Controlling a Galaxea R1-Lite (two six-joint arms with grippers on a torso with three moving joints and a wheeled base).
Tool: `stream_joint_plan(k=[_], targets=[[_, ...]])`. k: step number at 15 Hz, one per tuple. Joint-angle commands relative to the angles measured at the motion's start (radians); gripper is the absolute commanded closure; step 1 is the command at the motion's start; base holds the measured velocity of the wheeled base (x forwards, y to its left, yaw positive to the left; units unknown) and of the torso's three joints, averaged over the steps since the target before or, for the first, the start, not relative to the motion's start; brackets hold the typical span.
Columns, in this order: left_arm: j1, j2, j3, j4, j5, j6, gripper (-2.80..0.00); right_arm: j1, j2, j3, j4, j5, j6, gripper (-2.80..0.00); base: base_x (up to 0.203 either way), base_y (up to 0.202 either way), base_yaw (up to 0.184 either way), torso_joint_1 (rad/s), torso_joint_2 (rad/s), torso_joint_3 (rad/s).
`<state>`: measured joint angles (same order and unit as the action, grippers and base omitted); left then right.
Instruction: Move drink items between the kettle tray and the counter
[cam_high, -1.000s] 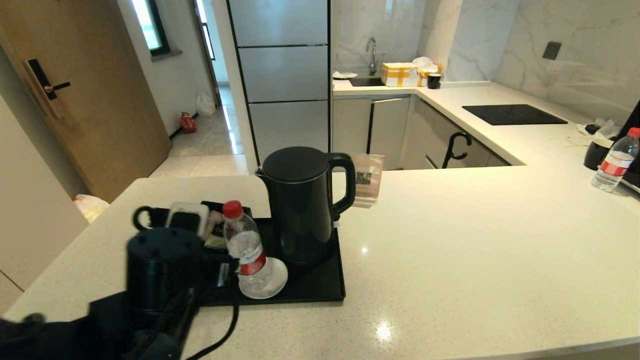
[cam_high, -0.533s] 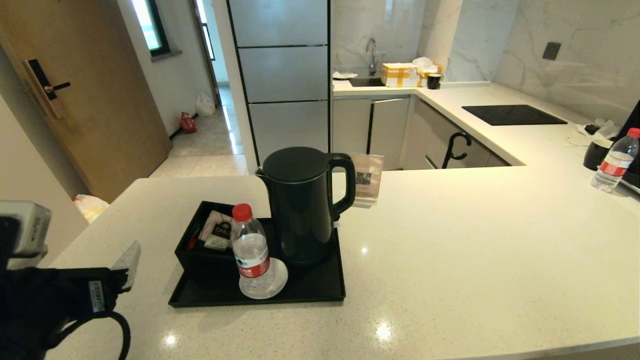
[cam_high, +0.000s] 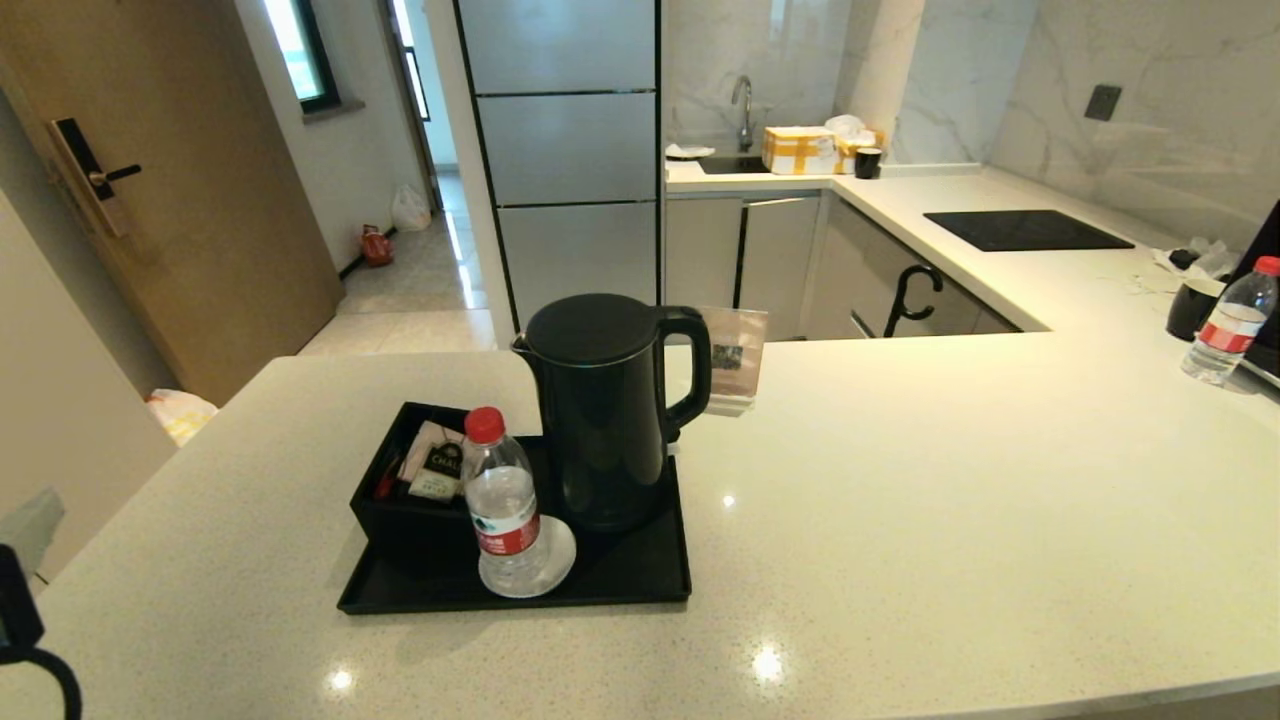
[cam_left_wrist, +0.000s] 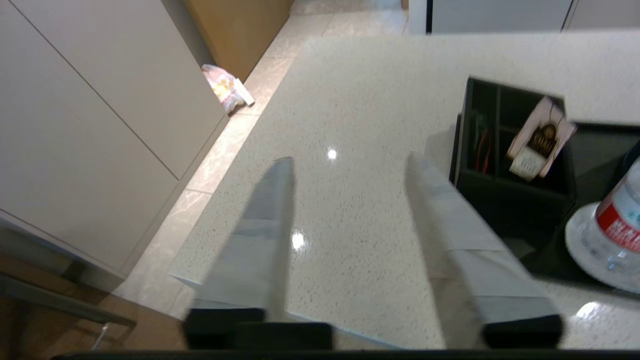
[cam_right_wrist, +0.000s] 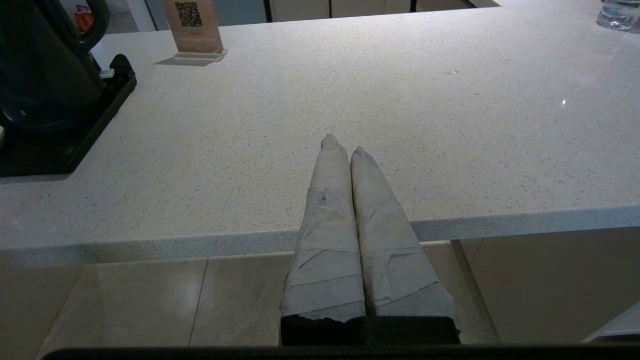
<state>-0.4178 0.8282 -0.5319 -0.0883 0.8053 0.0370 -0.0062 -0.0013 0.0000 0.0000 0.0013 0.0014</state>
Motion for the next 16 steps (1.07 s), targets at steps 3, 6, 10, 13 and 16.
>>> stream_joint_plan(k=[3,6,10,13,16], targets=[[0.027,-0.049,-0.025,0.035,-0.015,-0.006,0.0,0.0,0.001,0.0,0.0,-0.001,0.0,0.0,0.0,0.0,0.0,0.0,0.0,0.0],[0.154,-0.176,-0.311,0.412,-0.11,-0.023,0.0,0.0,0.001,0.0,0.0,0.0,0.0,0.0,0.0,0.0,0.0,0.0,0.0,0.0],[0.309,-0.372,-0.657,0.933,-0.328,-0.026,0.0,0.0,0.001,0.0,-0.002,0.0,0.0,0.0,0.0,0.0,0.0,0.0,0.0,0.0],[0.366,-0.437,-0.741,1.095,-0.456,-0.019,0.0,0.0,0.001,0.0,-0.002,0.0,0.0,0.0,0.0,0.0,0.0,0.0,0.0,0.0],[0.378,-0.478,-0.859,1.276,-0.62,-0.021,0.0,0.0,0.001,0.0,0.0,0.0,0.0,0.0,0.0,0.0,0.0,0.0,0.0,0.0]])
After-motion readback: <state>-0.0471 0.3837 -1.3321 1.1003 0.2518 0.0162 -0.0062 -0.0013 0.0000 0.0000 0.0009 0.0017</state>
